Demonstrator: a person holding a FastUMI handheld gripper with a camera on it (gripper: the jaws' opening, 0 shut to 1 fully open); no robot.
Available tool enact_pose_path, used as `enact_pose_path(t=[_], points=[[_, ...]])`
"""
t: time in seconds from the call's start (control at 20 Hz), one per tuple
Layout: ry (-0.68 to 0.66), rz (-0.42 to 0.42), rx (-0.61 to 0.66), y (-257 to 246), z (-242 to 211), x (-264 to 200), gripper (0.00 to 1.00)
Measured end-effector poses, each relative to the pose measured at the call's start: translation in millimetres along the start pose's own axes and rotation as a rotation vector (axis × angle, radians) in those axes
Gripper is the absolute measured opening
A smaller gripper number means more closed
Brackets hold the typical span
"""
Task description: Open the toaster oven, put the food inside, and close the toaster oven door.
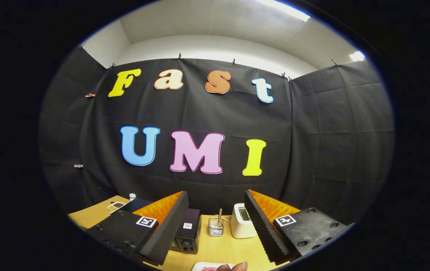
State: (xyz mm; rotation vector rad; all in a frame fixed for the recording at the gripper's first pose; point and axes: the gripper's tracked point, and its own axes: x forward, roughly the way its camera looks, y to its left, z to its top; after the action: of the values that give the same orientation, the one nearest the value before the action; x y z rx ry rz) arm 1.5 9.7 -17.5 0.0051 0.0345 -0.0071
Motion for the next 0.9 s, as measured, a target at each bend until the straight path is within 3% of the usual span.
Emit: enact_pose_path(t=[0.5, 0.9], points=[[0.032, 0.066, 0.033, 57, -15, 8, 0.98], [0.232, 0.159, 0.099, 146, -102, 26, 0.98]])
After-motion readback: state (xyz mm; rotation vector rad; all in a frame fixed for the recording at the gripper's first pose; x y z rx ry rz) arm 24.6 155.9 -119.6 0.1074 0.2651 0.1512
